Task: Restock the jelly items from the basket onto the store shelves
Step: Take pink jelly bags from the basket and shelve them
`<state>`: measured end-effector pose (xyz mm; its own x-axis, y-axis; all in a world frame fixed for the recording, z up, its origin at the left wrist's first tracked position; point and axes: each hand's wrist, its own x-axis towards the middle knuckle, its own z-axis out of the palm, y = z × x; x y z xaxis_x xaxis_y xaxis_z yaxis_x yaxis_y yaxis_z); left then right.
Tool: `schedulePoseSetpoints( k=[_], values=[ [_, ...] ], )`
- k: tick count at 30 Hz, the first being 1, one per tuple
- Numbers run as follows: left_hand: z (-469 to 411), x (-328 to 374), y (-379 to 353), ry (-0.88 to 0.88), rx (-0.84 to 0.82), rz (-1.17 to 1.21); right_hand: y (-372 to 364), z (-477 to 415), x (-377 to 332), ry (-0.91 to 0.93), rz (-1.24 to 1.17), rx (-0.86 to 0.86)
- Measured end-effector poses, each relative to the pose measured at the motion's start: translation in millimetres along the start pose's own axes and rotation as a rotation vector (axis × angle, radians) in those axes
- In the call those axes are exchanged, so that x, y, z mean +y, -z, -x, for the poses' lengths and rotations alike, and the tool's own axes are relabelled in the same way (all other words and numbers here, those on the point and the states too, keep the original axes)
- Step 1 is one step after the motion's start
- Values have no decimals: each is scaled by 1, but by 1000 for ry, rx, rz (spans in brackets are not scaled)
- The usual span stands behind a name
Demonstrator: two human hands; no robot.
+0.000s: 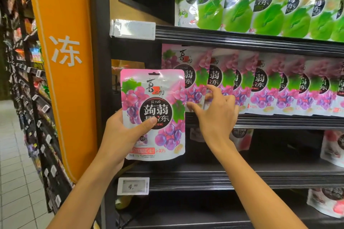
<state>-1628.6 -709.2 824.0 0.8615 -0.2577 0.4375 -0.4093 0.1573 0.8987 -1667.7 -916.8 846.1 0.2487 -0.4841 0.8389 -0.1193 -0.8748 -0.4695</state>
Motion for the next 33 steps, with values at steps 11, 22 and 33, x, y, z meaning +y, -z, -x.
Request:
schedulePoseSetpoints(
  k=[11, 22, 33],
  values=[
    [-15, 22, -6, -12, -6, -35, 19, 5, -20, 5, -723, -338],
    [-38, 37, -19, -333, 187, -110, 11, -35, -43, -254, -835, -396],
    [-27, 5, -39, -554, 136, -789, -10, -27, -56, -159, -695, -367]
  ],
)
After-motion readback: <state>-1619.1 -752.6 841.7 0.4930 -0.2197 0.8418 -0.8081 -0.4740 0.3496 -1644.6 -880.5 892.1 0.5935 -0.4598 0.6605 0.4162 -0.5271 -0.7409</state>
